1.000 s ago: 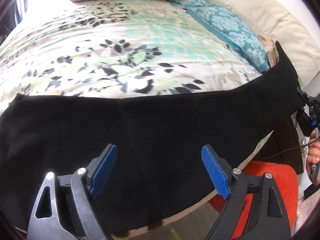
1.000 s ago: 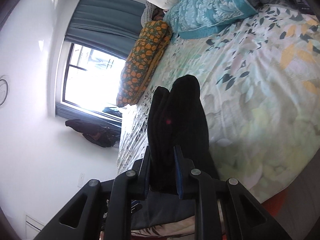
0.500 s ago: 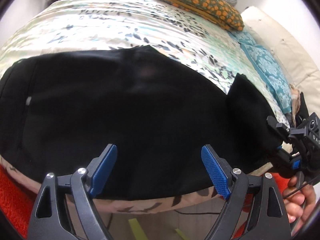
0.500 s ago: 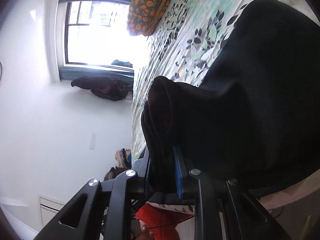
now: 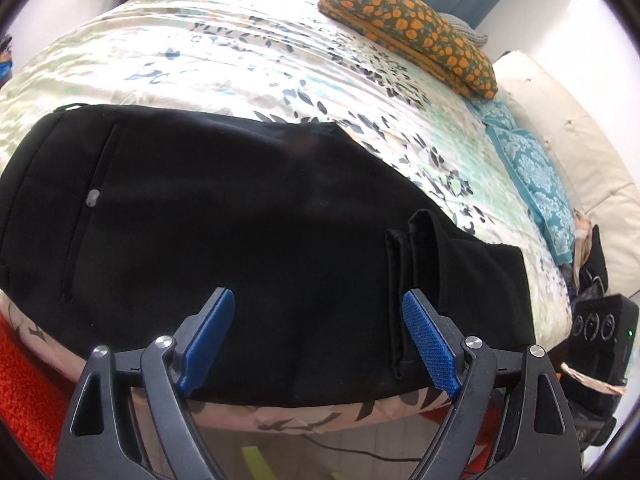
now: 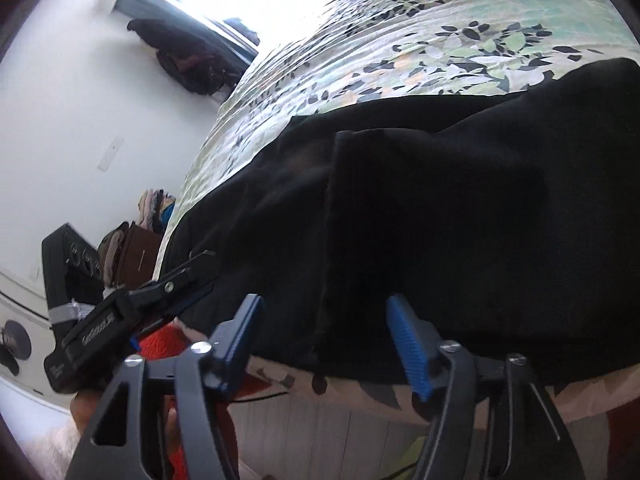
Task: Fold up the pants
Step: 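Pinch the new fold edge with the left tool and straighten it, then open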
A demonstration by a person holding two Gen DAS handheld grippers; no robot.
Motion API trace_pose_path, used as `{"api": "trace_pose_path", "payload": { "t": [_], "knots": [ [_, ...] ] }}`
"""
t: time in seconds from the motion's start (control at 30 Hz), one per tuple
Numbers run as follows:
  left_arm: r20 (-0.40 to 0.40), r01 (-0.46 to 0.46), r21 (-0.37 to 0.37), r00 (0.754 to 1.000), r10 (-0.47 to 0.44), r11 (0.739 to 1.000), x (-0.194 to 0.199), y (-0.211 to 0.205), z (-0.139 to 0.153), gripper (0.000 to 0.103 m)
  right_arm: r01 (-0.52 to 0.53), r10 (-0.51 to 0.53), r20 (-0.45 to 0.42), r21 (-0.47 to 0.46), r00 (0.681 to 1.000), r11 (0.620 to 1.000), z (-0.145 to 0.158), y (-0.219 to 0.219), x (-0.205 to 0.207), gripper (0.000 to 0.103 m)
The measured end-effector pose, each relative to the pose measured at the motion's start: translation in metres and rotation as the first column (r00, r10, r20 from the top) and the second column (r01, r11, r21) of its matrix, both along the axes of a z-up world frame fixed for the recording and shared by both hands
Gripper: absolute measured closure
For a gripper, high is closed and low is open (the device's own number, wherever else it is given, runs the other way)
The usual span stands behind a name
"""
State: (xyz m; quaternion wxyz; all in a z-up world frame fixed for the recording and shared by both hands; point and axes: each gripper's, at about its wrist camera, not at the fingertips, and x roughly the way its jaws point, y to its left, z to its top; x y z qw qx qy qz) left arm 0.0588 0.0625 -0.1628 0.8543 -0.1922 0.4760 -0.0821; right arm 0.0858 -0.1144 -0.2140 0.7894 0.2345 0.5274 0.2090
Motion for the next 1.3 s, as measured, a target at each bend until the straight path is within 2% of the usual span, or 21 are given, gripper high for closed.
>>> {"api": "trace_pose_path", "payload": {
  "t": [0.1, 0.17, 0.2, 0.23, 0.27, 0.3, 0.37, 0.43, 0.5, 0.57, 0.67, 0.77, 0.87, 1.0, 1.07, 1.1, 1.17, 1.23, 1.3],
  "knots": [
    [0.078, 0.098, 0.042, 0.992, -0.101, 0.994, -0.007, -0.024, 0.017, 0.016, -0.088, 0.098, 0.092, -0.114, 0.991, 0.99, 0.033, -0.012, -0.034, 0.021],
    [0.128, 0.19, 0.11, 0.971, -0.204, 0.976, -0.011, -0.052, 0.026, 0.02, -0.058, 0.099, 0.176, -0.224, 0.979, 0.973, 0.045, -0.03, -0.062, 0.02],
    [0.137, 0.236, 0.145, 0.957, -0.256, 0.961, -0.012, -0.067, 0.027, 0.023, -0.023, 0.075, 0.199, -0.248, 0.977, 0.968, 0.047, -0.042, -0.073, 0.02],
    [0.131, 0.274, 0.17, 0.946, -0.297, 0.947, -0.011, -0.08, 0.025, 0.03, 0.025, 0.024, 0.197, -0.241, 0.98, 0.97, 0.047, -0.056, -0.08, 0.021],
    [0.115, 0.3, 0.185, 0.939, -0.324, 0.936, -0.009, -0.092, 0.021, 0.041, 0.083, -0.044, 0.189, -0.203, 0.981, 0.976, 0.047, -0.071, -0.084, 0.021],
    [0.096, 0.319, 0.191, 0.935, -0.341, 0.928, -0.006, -0.102, 0.016, 0.045, 0.143, -0.11, 0.194, -0.166, 0.975, 0.976, 0.049, -0.086, -0.085, 0.02],
    [0.064, 0.332, 0.204, 0.934, -0.351, 0.921, 0.0, -0.117, 0.007, 0.06, 0.261, -0.224, 0.239, -0.133, 0.945, 0.956, 0.057, -0.109, -0.091, 0.02],
    [0.055, 0.338, 0.205, 0.933, -0.355, 0.919, 0.004, -0.125, 0.003, 0.063, 0.339, -0.299, 0.264, -0.121, 0.917, 0.933, 0.06, -0.127, -0.091, 0.02],
    [0.054, 0.349, 0.215, 0.928, -0.368, 0.912, 0.007, -0.132, 0.0, 0.07, 0.387, -0.351, 0.25, -0.11, 0.902, 0.916, 0.055, -0.141, -0.09, 0.02],
    [0.023, 0.347, 0.23, 0.932, -0.362, 0.909, 0.012, -0.136, -0.006, 0.084, 0.425, -0.4, 0.214, -0.083, 0.891, 0.901, 0.048, -0.155, -0.088, 0.02],
    [-0.036, 0.303, 0.192, 0.953, -0.302, 0.933, 0.021, -0.129, -0.018, 0.095, 0.451, -0.434, 0.193, -0.055, 0.88, 0.891, 0.046, -0.167, -0.088, 0.02],
    [-0.023, 0.291, 0.188, 0.956, -0.292, 0.938, 0.011, -0.119, -0.009, 0.097, 0.474, -0.451, 0.22, -0.06, 0.865, 0.879, 0.054, -0.17, -0.094, 0.02],
    [0.0, 0.305, 0.198, 0.95, -0.311, 0.931, -0.006, -0.107, 0.002, 0.097, 0.529, -0.503, 0.244, -0.054, 0.829, 0.847, 0.06, -0.183, -0.104, 0.02],
    [-0.011, 0.313, 0.225, 0.948, -0.318, 0.923, -0.019, -0.099, -0.002, 0.097, 0.581, -0.562, 0.19, -0.06, 0.805, 0.812, 0.052, -0.197, -0.105, 0.02],
    [-0.016, 0.322, 0.241, 0.944, -0.328, 0.915, -0.02, -0.103, -0.004, 0.097, 0.584, -0.561, 0.172, -0.131, 0.809, 0.801, 0.05, -0.199, -0.095, 0.02],
    [-0.019, 0.33, 0.257, 0.942, -0.336, 0.908, -0.02, -0.106, -0.005, 0.097, 0.575, -0.55, 0.17, -0.209, 0.818, 0.791, 0.049, -0.2, -0.085, 0.02],
    [-0.024, 0.339, 0.291, 0.937, -0.348, 0.895, -0.019, -0.112, -0.008, 0.096, 0.488, -0.478, 0.129, -0.384, 0.869, 0.784, 0.041, -0.198, -0.055, 0.02],
    [-0.034, 0.345, 0.308, 0.935, -0.352, 0.887, -0.015, -0.116, -0.013, 0.095, 0.357, -0.381, 0.059, -0.505, 0.923, 0.786, 0.021, -0.192, -0.028, 0.02],
    [-0.055, 0.349, 0.315, 0.935, -0.35, 0.883, -0.01, -0.117, -0.017, 0.086, 0.236, -0.299, -0.001, -0.61, 0.954, 0.756, -0.006, -0.179, -0.015, 0.02]
  ]
}}
